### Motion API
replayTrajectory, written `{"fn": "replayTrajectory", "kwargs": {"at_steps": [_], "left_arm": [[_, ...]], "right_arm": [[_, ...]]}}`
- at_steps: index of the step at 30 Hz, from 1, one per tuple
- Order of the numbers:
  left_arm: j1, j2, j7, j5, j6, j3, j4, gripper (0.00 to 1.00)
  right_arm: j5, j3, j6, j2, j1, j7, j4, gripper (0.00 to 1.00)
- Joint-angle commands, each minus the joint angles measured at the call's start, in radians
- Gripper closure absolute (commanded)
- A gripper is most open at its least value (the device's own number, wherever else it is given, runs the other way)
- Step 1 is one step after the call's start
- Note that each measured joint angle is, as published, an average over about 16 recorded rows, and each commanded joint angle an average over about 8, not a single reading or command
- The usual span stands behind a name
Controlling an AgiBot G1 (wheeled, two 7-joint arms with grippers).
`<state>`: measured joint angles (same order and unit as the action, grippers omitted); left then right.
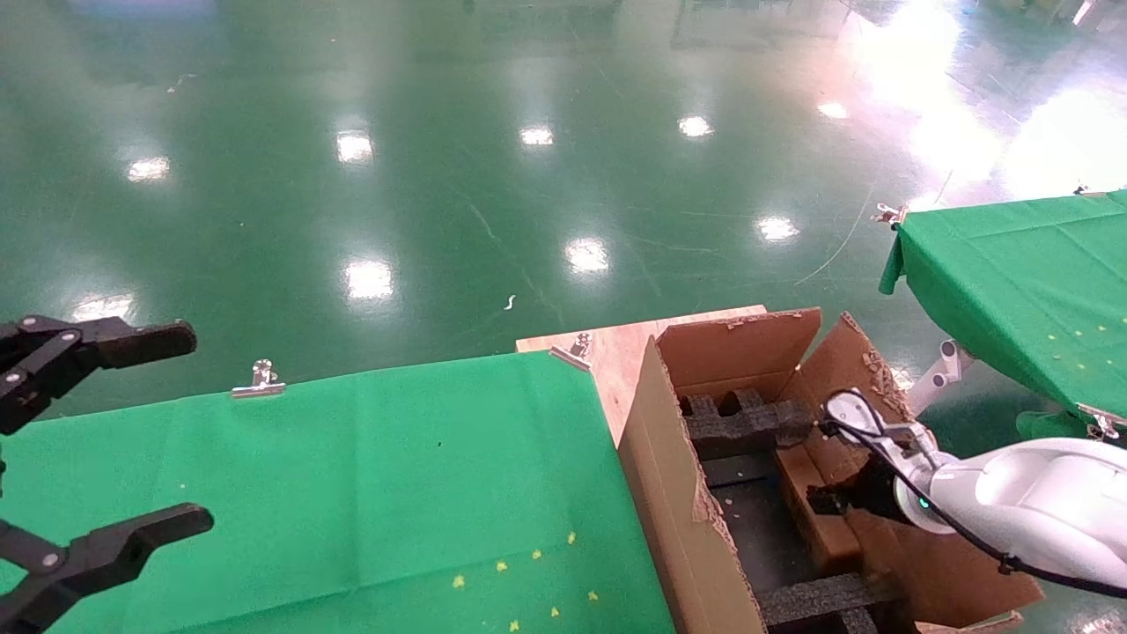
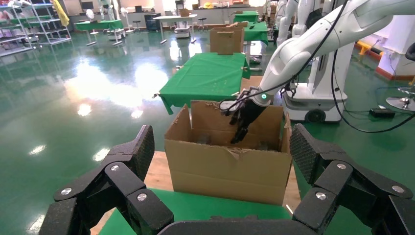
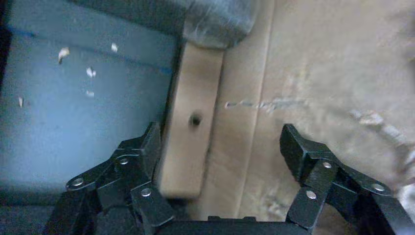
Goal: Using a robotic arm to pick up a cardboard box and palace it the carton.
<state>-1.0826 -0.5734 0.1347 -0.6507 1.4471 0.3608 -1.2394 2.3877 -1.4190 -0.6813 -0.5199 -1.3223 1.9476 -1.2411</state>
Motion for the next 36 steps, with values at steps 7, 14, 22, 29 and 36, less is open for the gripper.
{"fn": "replayTrajectory", "kwargs": {"at_steps": [7,14,22,29,36], "left_arm": [[0.0,0.0,0.0,0.0,0.0,0.0,0.0,0.0],[0.0,0.0,0.0,0.0,0.0,0.0,0.0,0.0],[0.0,0.0,0.0,0.0,0.0,0.0,0.0,0.0],[0.0,0.0,0.0,0.0,0.0,0.0,0.0,0.0],[0.0,0.0,0.0,0.0,0.0,0.0,0.0,0.0]], "right_arm": [[0.044,0.022,0.033,0.03,-0.07,-0.065,-0.088,0.0],[-0.058,0.022,0.165,0.03,-0.174,-0.257,-0.124,0.0],[-0.384,-0.03,0.293,0.002,-0.302,-0.556,-0.136,0.0],[-0.565,-0.048,0.296,-0.016,-0.369,-0.672,-0.142,0.0],[-0.539,-0.046,0.29,-0.013,-0.356,-0.649,-0.14,0.0]]}}
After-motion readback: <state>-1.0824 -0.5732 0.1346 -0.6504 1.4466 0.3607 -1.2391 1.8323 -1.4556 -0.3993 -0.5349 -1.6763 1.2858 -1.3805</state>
